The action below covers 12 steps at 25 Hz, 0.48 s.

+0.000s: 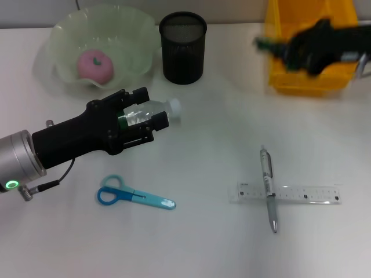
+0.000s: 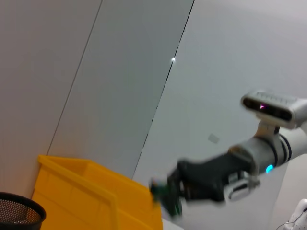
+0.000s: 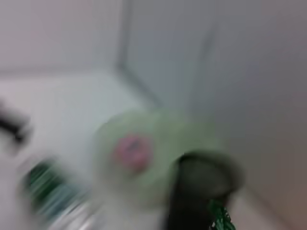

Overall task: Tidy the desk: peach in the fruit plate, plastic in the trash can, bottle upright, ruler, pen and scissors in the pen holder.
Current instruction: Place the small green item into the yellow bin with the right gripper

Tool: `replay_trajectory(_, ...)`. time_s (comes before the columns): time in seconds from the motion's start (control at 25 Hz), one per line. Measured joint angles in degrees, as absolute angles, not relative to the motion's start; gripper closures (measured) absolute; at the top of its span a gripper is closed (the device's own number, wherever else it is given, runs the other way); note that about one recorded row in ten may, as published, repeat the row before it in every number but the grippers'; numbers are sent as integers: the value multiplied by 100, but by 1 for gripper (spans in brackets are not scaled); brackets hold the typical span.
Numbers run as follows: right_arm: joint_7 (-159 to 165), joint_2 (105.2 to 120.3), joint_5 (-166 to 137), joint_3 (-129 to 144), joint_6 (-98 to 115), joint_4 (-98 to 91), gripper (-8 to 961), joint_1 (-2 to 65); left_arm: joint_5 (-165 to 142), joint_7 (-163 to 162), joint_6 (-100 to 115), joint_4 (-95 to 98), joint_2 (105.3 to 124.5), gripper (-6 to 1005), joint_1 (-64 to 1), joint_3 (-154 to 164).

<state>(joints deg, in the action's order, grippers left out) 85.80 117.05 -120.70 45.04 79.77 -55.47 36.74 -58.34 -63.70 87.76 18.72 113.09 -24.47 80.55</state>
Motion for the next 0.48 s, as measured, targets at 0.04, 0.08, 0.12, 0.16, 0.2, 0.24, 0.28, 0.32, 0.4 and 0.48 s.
replay_trajectory(0.04,8607,11723,-11842,4380,7764,-5586,878,3602,-5835,-6371,8780,1873,11301,152,-2447,8055)
replay_trajectory(0.08,8635,11738,-11679,4306,7525,-5607,879,3551,-5837,-6372,8782,1872,11297,152,-2448,8055)
replay_trajectory(0.12,8675,11757,-11580,4262,7296,-5612,880,3515,-5836,-6372,8785,1872,11295,152,-2450,8055)
replay_trajectory(0.16,8720,11771,-11536,4245,7027,-5612,881,3502,-5837,-6372,8787,1872,11291,152,-2452,8055)
replay_trajectory(0.2,8769,11790,-11501,4234,6757,-5606,882,3491,-5836,-6372,8787,1872,11288,152,-2456,8055)
replay_trajectory(0.24,8807,11807,-11495,4235,6516,-5595,883,3487,-5836,-6373,8788,1872,11286,153,-2460,8055)
replay_trajectory(0.28,8835,11842,-11490,4246,6204,-5564,883,3491,-5837,-6375,8788,1872,11283,153,-2464,8055)
replay_trajectory(0.32,8846,11864,-11486,4256,5981,-5541,884,3500,-5837,-6377,8789,1872,11284,153,-2469,8055)
replay_trajectory(0.4,8902,11901,-11480,4301,5417,-5415,886,3559,-5843,-6381,8789,1872,11284,153,-2478,8058)
replay_trajectory(0.48,8980,11899,-11489,4318,5208,-5328,888,3607,-5844,-6381,8791,1872,11284,153,-2478,8058)
